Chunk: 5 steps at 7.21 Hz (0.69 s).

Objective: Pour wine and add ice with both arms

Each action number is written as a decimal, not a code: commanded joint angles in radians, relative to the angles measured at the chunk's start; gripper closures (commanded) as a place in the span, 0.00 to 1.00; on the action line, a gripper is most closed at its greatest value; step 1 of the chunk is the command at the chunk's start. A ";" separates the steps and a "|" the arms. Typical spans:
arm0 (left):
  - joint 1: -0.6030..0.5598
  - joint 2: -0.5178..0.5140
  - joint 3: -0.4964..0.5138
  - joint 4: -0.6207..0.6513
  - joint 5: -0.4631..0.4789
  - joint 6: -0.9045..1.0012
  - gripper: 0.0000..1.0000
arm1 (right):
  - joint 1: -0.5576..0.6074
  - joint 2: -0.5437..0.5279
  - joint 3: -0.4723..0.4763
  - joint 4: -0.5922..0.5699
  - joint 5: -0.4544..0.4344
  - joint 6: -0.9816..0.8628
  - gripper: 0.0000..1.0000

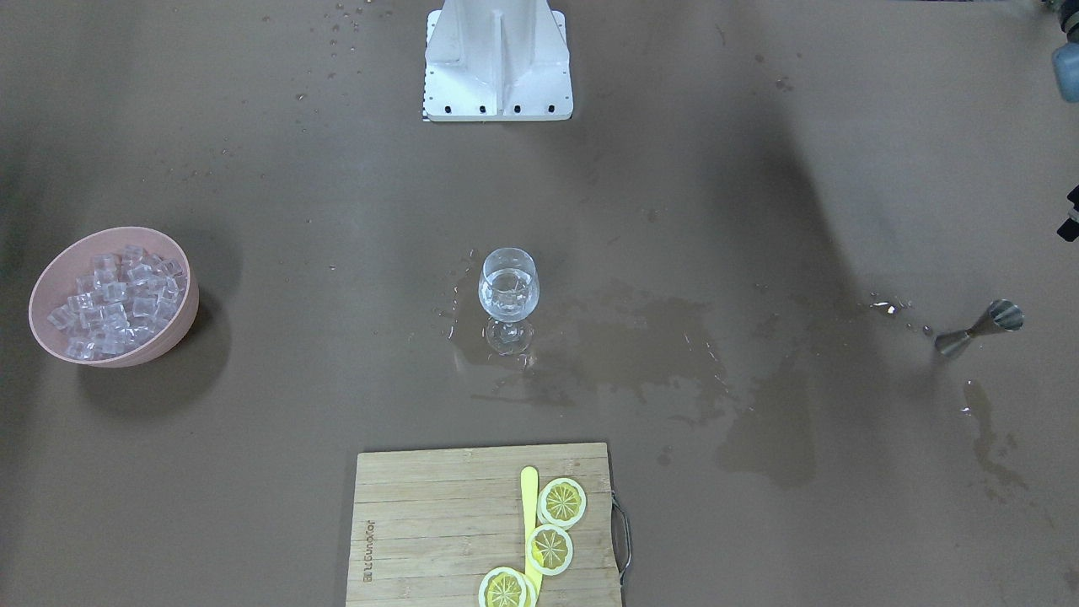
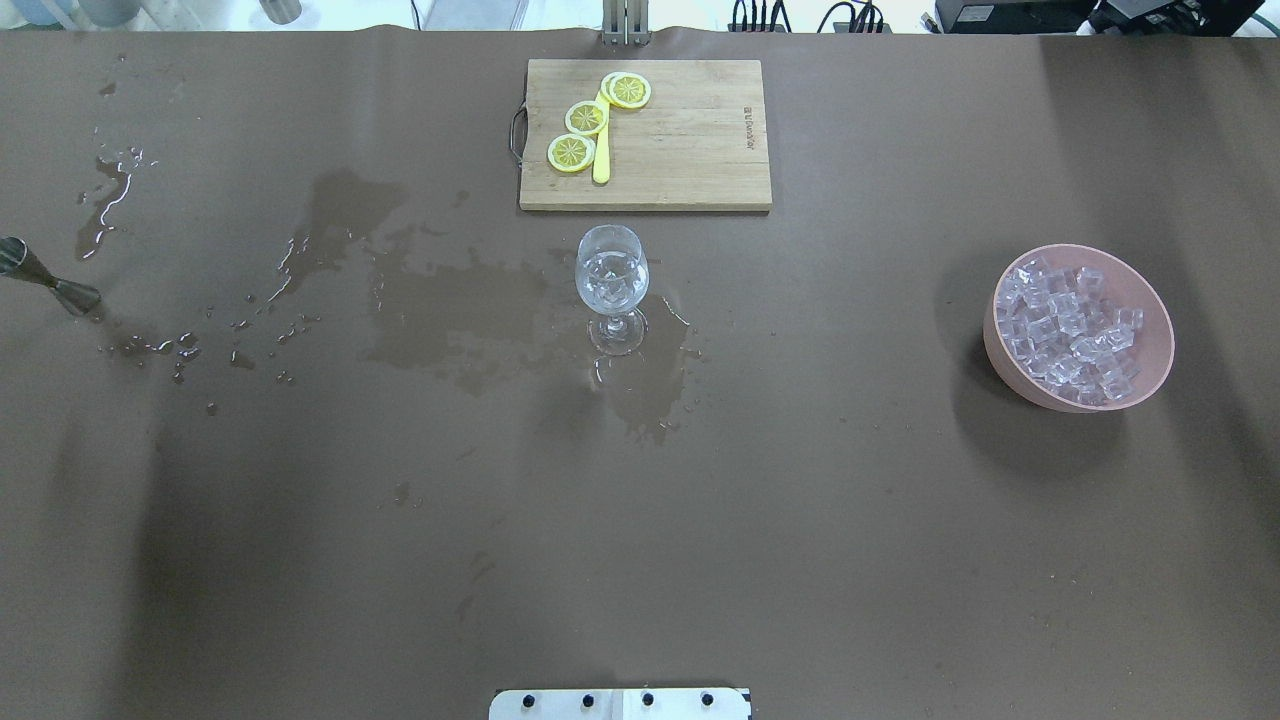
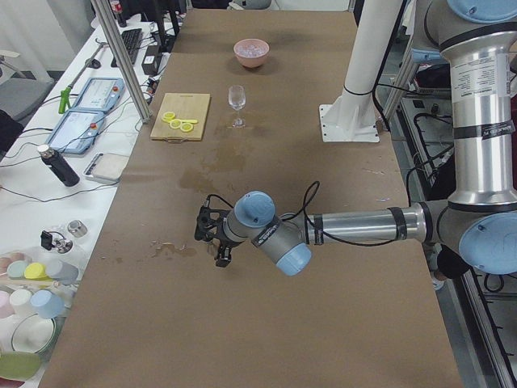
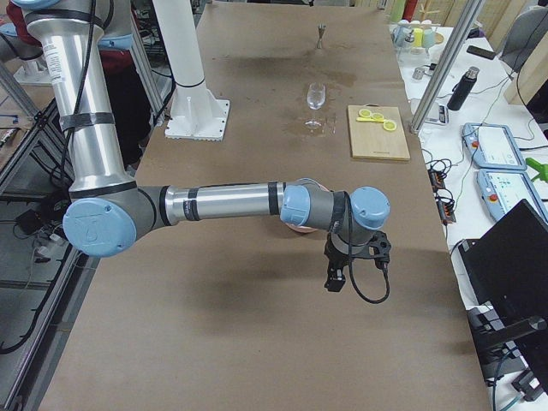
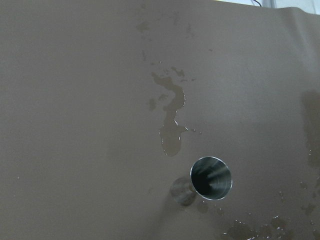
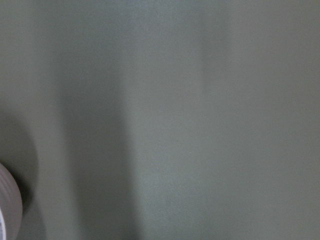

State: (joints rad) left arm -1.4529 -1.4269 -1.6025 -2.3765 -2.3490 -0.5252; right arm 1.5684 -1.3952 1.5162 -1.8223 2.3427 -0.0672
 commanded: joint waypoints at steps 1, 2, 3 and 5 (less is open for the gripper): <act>-0.053 -0.030 -0.028 0.167 -0.001 0.161 0.02 | 0.001 -0.001 0.004 -0.005 0.003 0.003 0.00; -0.082 -0.030 -0.028 0.196 -0.015 0.186 0.02 | 0.004 -0.002 0.004 -0.006 0.003 0.003 0.00; -0.090 -0.036 -0.030 0.248 -0.016 0.239 0.02 | 0.004 -0.004 0.004 -0.006 0.003 0.003 0.00; -0.099 -0.058 -0.031 0.290 -0.013 0.264 0.02 | 0.004 -0.005 0.004 -0.008 0.001 0.003 0.00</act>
State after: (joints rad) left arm -1.5472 -1.4773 -1.6328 -2.1082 -2.3640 -0.2770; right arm 1.5722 -1.3997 1.5208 -1.8289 2.3452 -0.0644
